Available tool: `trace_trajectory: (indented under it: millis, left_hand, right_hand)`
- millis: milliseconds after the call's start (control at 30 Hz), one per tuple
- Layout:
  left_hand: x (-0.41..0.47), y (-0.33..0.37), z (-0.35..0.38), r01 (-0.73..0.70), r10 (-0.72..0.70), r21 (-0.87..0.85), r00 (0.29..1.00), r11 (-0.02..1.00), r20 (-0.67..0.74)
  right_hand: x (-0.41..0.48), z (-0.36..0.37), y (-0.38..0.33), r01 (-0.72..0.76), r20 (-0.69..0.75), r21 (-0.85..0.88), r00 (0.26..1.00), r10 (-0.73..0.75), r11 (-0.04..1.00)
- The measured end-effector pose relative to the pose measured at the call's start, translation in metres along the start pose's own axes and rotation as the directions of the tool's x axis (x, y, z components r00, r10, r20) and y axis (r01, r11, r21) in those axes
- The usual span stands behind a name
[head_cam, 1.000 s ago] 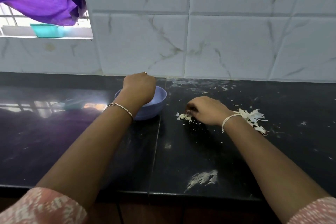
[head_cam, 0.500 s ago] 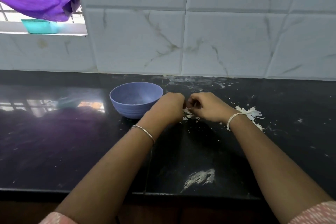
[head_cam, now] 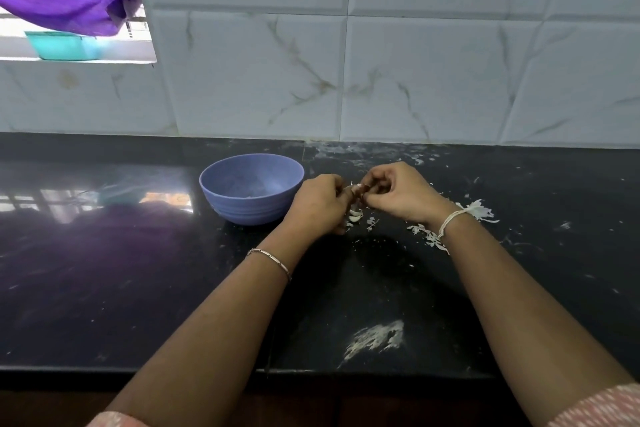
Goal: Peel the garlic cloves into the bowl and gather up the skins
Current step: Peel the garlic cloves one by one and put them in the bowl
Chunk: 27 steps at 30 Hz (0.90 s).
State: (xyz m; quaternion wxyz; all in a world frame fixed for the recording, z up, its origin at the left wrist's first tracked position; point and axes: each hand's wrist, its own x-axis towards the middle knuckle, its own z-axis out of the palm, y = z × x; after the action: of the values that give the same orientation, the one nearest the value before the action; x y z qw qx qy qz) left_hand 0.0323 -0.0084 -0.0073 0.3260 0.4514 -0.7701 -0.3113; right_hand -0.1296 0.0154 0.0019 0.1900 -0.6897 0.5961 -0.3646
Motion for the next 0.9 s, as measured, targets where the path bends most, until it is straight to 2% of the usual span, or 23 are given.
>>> trace_trajectory:
  millis: [133, 233, 300, 400, 500, 567, 633, 800, 833, 900]
  left_hand:
    - [0.000, 0.001, 0.002, 0.025, -0.024, -0.081, 1.000, 0.996, 0.006]
    - [-0.001, 0.002, 0.002, 0.065, -0.056, -0.218, 0.997, 0.974, 0.047]
    - [-0.001, 0.003, 0.000, 0.076, -0.065, -0.306, 0.997, 0.949, 0.045]
    - [0.000, 0.007, -0.003, 0.056, -0.043, -0.395, 0.998, 0.917, 0.040]
    - [0.001, 0.010, -0.003, 0.033, -0.023, -0.481, 0.999, 0.876, 0.025]
    - [0.004, 0.009, -0.002, 0.006, -0.012, -0.490, 1.000, 0.872, -0.009]
    - [0.006, 0.007, -0.003, -0.033, 0.010, -0.480, 0.999, 0.877, -0.051]
    - [0.006, 0.005, -0.002, -0.111, 0.067, -0.438, 0.991, 0.892, -0.114]
    - [0.006, 0.004, -0.001, -0.114, 0.072, -0.422, 0.991, 0.900, -0.114]
    - [0.006, 0.002, 0.002, -0.096, 0.065, -0.411, 0.994, 0.907, -0.090]
  right_hand:
    - [-0.003, -0.002, 0.000, 0.016, -0.009, -0.032, 1.000, -0.016, 0.999]
    - [-0.005, -0.007, -0.001, 0.011, -0.007, -0.048, 1.000, -0.012, 0.999]
    - [-0.008, -0.019, -0.001, -0.013, -0.039, -0.167, 0.999, 0.007, 0.986]
    - [-0.017, -0.047, 0.007, -0.106, -0.113, -0.454, 0.992, 0.061, 0.884]
    - [-0.024, -0.064, 0.019, -0.200, -0.101, -0.565, 0.980, 0.173, 0.800]
    - [-0.025, -0.067, 0.027, -0.235, -0.068, -0.585, 0.968, 0.242, 0.776]
    - [-0.025, -0.067, 0.031, -0.272, -0.104, -0.564, 0.960, 0.259, 0.780]
    - [-0.021, -0.063, 0.026, -0.256, -0.283, -0.582, 0.954, 0.102, 0.772]
    - [-0.020, -0.060, 0.024, -0.229, -0.266, -0.589, 0.960, 0.081, 0.775]
    - [-0.017, -0.047, 0.018, -0.125, -0.123, -0.567, 0.990, 0.066, 0.814]
